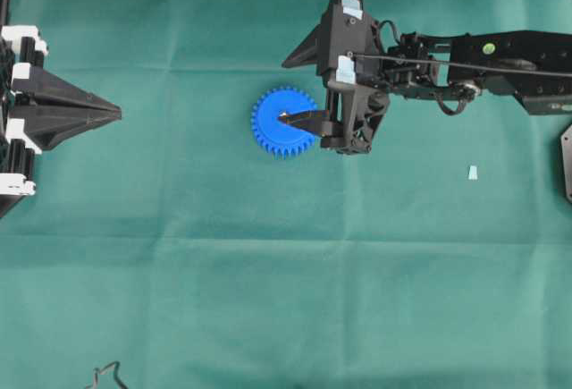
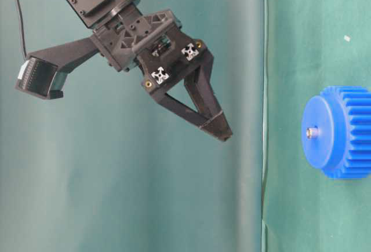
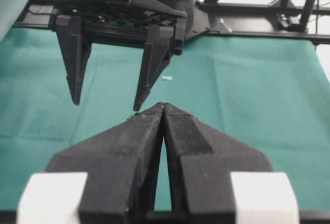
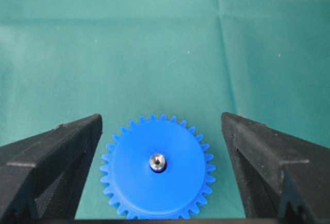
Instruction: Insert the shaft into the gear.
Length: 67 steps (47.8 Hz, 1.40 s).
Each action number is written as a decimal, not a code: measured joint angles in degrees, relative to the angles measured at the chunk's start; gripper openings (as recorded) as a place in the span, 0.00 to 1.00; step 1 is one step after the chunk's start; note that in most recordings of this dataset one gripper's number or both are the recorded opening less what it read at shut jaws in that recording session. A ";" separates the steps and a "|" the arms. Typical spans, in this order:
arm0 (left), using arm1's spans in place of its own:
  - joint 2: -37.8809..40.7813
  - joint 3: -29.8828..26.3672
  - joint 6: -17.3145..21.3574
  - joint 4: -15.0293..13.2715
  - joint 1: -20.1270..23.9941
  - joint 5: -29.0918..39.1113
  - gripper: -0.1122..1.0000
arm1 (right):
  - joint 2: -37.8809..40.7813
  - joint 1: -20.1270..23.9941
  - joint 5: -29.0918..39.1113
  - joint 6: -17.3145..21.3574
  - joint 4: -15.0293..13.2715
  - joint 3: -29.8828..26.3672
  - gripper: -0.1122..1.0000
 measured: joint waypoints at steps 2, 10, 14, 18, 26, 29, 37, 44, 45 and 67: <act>-0.09 0.00 0.00 -0.09 0.00 0.09 0.10 | -0.09 0.00 0.00 0.00 0.00 0.18 0.95; -0.09 0.00 0.00 0.00 0.00 0.35 0.10 | -2.99 -0.09 0.09 0.00 0.00 2.55 0.95; -0.09 0.00 0.00 0.00 0.00 0.53 0.10 | -5.98 0.00 0.00 0.00 0.00 4.57 0.95; -0.09 0.00 0.00 -0.09 0.00 0.53 0.10 | -9.32 0.00 0.00 0.00 0.00 6.68 0.95; -0.09 0.00 0.00 -0.09 0.00 0.53 0.10 | -17.93 -0.09 0.00 0.00 0.00 12.48 0.95; -0.09 0.00 0.00 -0.09 0.00 0.53 0.10 | -21.18 0.00 -0.09 0.00 0.00 14.59 0.95; -0.09 0.00 0.00 -0.09 0.00 0.53 0.10 | -31.55 0.00 0.18 -0.09 0.00 20.48 0.95; -0.18 0.00 0.00 -0.09 0.00 0.53 0.10 | -39.90 0.00 0.62 0.00 -0.09 24.35 0.95; -0.18 0.00 0.00 -0.09 0.00 0.53 0.10 | -40.96 0.00 0.70 0.00 0.00 24.96 0.95; -0.18 0.00 0.00 -0.09 0.00 0.53 0.10 | -47.72 0.00 0.79 0.09 0.00 30.32 0.95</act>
